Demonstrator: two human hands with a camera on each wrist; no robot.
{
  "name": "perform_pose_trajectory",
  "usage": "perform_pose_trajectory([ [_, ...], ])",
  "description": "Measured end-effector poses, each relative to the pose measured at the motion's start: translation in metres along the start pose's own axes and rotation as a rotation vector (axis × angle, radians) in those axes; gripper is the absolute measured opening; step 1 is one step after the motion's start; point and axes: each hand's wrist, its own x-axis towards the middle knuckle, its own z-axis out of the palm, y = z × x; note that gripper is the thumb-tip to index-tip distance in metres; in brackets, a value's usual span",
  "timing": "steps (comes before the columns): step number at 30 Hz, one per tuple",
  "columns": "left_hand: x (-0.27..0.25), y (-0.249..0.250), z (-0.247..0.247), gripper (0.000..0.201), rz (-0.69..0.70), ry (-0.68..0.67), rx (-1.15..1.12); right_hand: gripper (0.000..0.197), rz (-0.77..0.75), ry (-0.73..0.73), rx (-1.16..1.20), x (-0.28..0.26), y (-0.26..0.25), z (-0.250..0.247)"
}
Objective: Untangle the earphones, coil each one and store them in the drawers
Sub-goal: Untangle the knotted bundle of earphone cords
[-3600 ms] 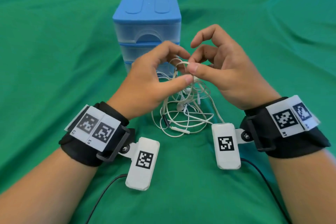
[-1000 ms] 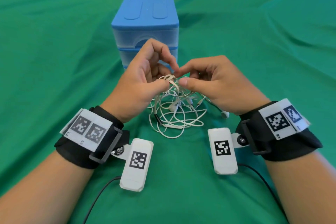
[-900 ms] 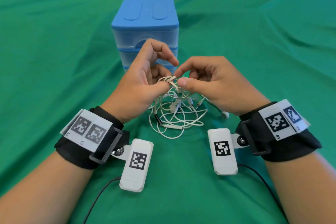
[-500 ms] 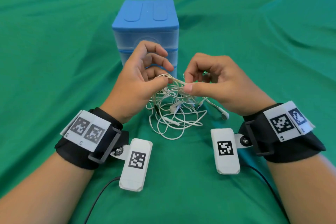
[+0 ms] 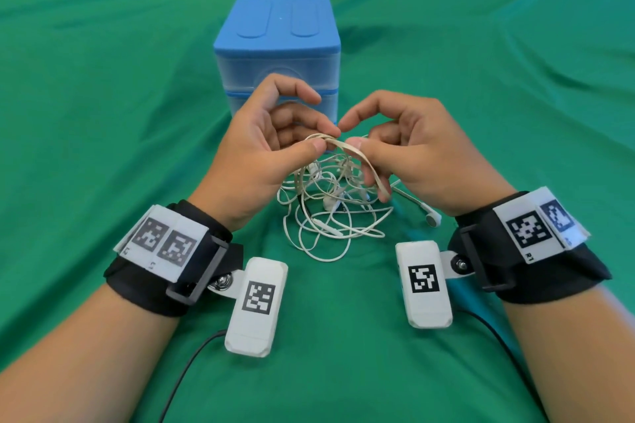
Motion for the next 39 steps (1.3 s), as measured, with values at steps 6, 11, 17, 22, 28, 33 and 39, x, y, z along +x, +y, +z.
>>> perform_pose_trajectory([
  [6, -0.001, 0.003, 0.004, 0.037, 0.013, -0.017, 0.044, 0.01, 0.05, -0.014, -0.027, 0.001, 0.006, 0.003],
  [11, 0.0, 0.003, 0.004, 0.04, 0.006, 0.035, 0.063, 0.011, -0.016, 0.042, -0.048, 0.003, 0.005, 0.002],
  [17, 0.002, -0.002, 0.004, 0.034, -0.043, 0.016, 0.067, 0.011, -0.07, 0.187, -0.134, 0.005, 0.007, 0.0],
  [22, 0.001, -0.003, 0.005, 0.008, -0.116, -0.078, 0.14, 0.017, -0.077, 0.382, -0.159, 0.012, 0.011, -0.003],
  [28, 0.003, -0.002, 0.004, 0.007, -0.134, -0.072, 0.184, 0.015, -0.083, 0.608, -0.036, 0.017, 0.011, -0.007],
  [33, 0.004, -0.004, 0.0, 0.015, -0.162, 0.024, 0.194, 0.009, -0.07, 0.907, 0.306, 0.016, 0.007, -0.027],
  [39, 0.006, -0.004, -0.003, 0.022, -0.119, 0.131, 0.113, 0.01, 0.061, 0.867, 0.281, 0.012, 0.006, -0.032],
])
